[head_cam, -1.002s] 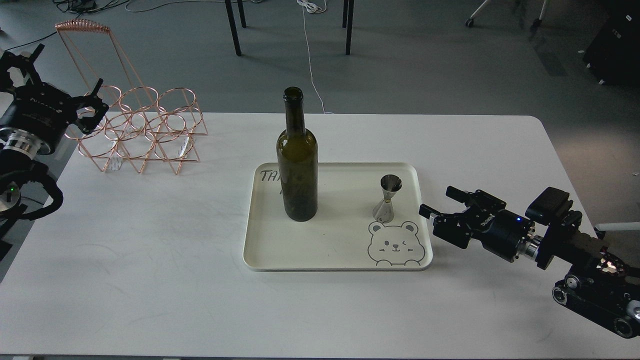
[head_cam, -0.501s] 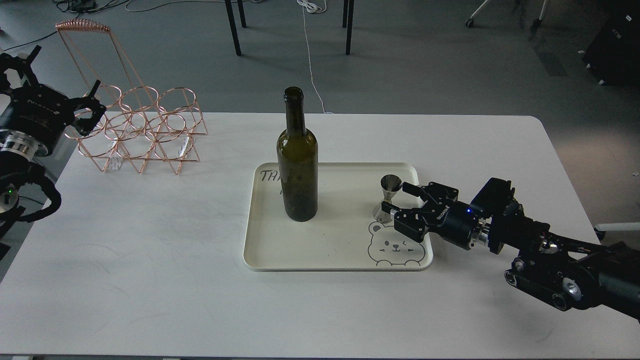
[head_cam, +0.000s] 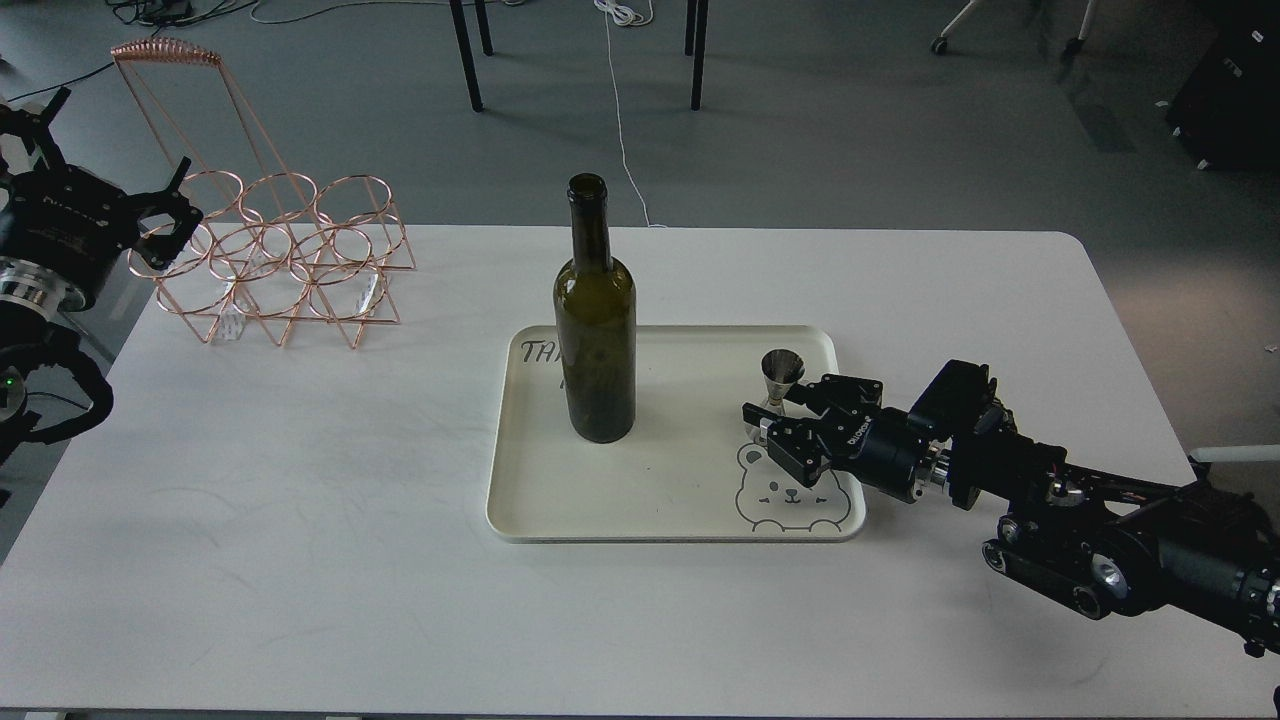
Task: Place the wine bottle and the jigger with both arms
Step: 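Lower the right gripper onto the metal jigger and grasp it, then lift the jigger off the tray and carry it outward with right gripper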
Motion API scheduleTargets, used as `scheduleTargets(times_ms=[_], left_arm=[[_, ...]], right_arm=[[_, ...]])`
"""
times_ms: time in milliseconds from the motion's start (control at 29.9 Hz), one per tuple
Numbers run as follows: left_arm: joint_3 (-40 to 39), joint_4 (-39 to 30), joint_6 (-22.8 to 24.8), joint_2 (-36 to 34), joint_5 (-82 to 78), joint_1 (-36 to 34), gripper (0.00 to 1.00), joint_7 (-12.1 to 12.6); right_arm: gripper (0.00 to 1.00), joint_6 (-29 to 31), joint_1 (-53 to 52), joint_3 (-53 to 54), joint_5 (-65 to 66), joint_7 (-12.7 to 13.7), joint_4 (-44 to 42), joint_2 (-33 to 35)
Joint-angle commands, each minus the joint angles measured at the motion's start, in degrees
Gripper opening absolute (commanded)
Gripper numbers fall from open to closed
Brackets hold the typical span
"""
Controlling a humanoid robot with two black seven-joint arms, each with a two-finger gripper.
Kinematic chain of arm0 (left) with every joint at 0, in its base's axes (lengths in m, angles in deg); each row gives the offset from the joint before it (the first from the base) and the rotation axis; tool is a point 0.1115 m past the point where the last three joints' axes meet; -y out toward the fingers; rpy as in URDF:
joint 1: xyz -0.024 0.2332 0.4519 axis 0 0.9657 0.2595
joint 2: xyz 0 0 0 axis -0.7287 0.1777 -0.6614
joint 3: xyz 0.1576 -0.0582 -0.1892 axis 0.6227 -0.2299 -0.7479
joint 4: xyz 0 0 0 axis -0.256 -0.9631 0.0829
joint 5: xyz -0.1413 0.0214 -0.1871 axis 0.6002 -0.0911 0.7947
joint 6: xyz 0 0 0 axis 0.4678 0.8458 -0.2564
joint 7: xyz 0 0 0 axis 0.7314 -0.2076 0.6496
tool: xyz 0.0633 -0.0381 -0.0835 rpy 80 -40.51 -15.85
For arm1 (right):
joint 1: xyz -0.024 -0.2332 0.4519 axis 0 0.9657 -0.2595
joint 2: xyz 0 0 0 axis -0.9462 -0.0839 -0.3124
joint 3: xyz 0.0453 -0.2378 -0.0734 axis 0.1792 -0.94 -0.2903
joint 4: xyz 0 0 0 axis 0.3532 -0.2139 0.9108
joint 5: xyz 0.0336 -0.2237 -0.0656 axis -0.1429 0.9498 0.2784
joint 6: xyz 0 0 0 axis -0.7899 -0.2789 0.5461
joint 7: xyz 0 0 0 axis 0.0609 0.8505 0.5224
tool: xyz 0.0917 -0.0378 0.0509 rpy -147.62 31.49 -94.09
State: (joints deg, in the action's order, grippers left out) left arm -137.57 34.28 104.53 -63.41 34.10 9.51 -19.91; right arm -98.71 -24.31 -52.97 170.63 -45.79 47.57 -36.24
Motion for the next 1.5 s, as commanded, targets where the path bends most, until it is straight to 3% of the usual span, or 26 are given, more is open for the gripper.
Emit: scheduleTargets(times_ms=[0,200,501,768,1069,1470], left_arm=[[-0.09,0.0,-0.01,0.07,0.0,-0.03,0.98,0.0],[-0.09,0.0,-0.09,0.07,0.0,-0.03,0.98,0.0],[-0.09,0.0,-0.09,0.07,0.0,-0.03,0.98,0.0],[-0.44,0.0,-0.09,-0.64,0.09,-0.12,0.98,0.0],[-0.26,-0.09,-0.09,-0.81,0.09,-0.3,0.98,0.0],[-0.17,-1.23,-0.53,-0.81,0.0,-0.47,0.98,0.09]], right_arm=[[0.4,-0.12,-0.06,-0.01,0.0,0.0,-0.49,-0.69],[0.29,-0.12,-0.76,-0.19,0.0,0.0,-0.57,-0.86],[0.05,-0.12,-1.11,-0.19,0.0,0.0,-0.31,-0.78],[0.05,-0.12,-1.29,1.48,-0.88,0.0,0.57,5.02],[0.05,-0.12,4.16,12.82,-3.42,0.0,1.01,12.66],[0.05,-0.12,8.38,13.44,-10.01,0.0,3.21,17.68]])
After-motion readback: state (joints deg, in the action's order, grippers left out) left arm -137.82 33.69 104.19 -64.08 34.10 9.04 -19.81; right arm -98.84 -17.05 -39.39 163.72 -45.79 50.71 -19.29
